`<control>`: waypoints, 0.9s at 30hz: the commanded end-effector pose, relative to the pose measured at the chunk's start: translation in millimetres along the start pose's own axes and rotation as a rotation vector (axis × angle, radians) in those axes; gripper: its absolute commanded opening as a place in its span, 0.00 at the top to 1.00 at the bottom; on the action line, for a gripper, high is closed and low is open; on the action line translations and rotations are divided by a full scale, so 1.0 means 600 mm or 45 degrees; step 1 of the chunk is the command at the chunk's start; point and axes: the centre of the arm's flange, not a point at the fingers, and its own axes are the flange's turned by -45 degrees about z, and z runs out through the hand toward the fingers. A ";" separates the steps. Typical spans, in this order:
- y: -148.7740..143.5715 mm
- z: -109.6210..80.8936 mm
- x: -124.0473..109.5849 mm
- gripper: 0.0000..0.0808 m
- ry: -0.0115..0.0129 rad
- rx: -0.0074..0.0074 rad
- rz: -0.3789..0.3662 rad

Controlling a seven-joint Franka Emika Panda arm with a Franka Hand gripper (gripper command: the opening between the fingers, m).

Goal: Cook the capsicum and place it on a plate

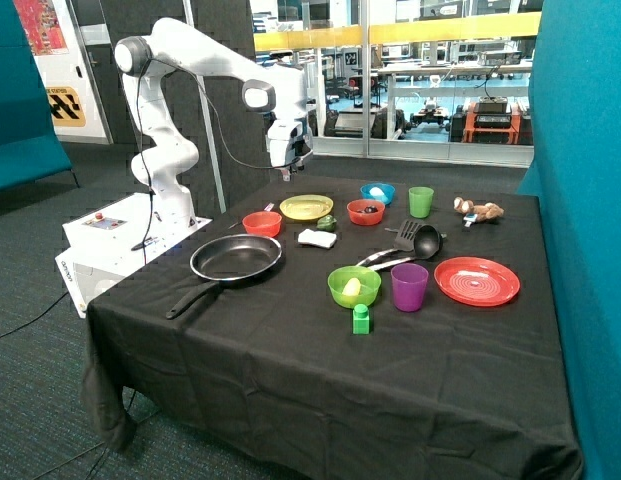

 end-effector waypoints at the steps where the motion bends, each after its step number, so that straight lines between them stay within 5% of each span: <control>1: -0.015 0.009 0.011 0.52 0.0003 0.0035 -0.033; 17: -0.034 0.078 0.035 0.43 0.0002 0.0035 0.056; 27: -0.032 0.108 0.042 0.27 0.0001 0.0035 0.095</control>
